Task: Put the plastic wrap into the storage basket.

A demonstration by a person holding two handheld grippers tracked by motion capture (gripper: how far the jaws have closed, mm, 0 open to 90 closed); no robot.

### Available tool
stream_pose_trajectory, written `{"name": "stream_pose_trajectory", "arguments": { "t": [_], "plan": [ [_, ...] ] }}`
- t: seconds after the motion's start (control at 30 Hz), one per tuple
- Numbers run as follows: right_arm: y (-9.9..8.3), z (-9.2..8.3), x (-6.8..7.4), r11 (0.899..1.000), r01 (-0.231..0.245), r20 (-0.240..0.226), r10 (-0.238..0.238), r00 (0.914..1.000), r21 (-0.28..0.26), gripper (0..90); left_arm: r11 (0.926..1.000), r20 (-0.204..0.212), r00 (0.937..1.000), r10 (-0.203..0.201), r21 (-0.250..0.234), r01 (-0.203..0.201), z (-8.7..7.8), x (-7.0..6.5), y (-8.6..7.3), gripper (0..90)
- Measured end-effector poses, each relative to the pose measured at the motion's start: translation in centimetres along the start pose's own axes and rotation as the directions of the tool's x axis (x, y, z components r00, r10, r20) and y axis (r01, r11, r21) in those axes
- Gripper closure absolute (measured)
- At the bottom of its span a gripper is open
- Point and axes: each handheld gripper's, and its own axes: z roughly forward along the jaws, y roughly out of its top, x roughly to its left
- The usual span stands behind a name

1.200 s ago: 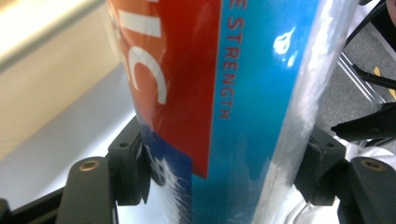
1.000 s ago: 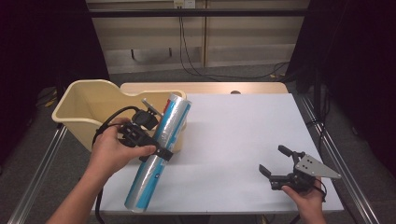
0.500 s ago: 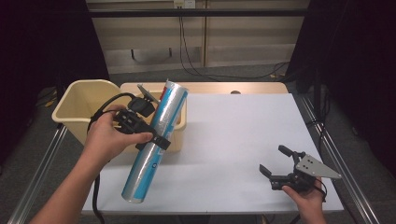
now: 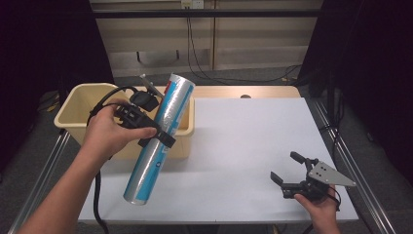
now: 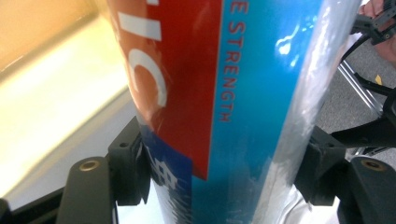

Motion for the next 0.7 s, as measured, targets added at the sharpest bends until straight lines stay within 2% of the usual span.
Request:
{"name": "stream_pose_trajectory", "arguments": {
  "t": [0.33, 0.5, 0.7],
  "plan": [
    [0.0, 0.0, 0.0, 1.0, -0.002, 0.001, 0.002, 1.0, 0.0, 2.5, 1.0, -0.013, 0.9999, -0.001, -0.006, 0.001, -1.0, 0.6, 1.0, 32.2],
    [0.0, -0.2, -0.1, 1.0, -0.01, 0.006, 0.01, 0.9999, -0.003, 2.5, 0.9997, -0.039, 0.999, 0.022, -0.004, -0.022, -1.3, 0.9, 1.5, 32.2],
    [0.0, -0.2, -0.2, 1.0, -0.011, 0.01, 0.012, 0.9999, -0.009, 2.5, 0.9995, -0.044, 0.9986, 0.029, -0.011, -0.03, -1.8, 1.2, 2.2, 32.2]
  ]
}}
